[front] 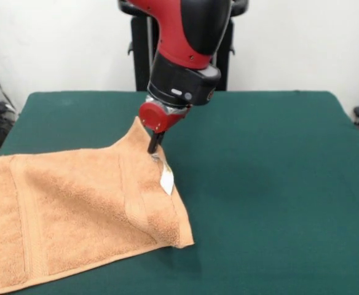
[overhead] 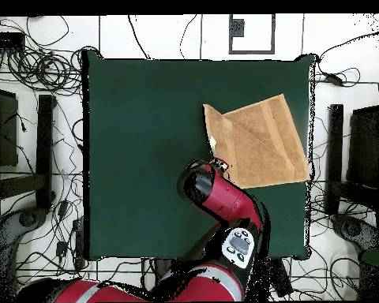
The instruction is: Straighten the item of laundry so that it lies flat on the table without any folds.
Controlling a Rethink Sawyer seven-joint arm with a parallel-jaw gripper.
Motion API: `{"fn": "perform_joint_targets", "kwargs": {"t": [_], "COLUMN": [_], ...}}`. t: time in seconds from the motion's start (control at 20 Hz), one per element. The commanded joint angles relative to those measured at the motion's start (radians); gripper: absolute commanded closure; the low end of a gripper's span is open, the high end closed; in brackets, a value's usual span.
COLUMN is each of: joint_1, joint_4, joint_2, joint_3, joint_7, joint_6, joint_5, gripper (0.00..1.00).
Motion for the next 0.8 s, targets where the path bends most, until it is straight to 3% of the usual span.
{"fn": "perform_joint_targets", "kwargs": {"t": [0.05, 0.8], "joint_1": [0.056, 0.062], "joint_4": [0.082, 0.123], "joint_2": [0.012, -0.004], "joint_3": [0.133, 0.157], "joint_7": [0.149, 0.156], "joint_6": [-0.030, -0.066], "joint_5": [0.057, 0.064], "gripper": [1.00, 1.00]}}
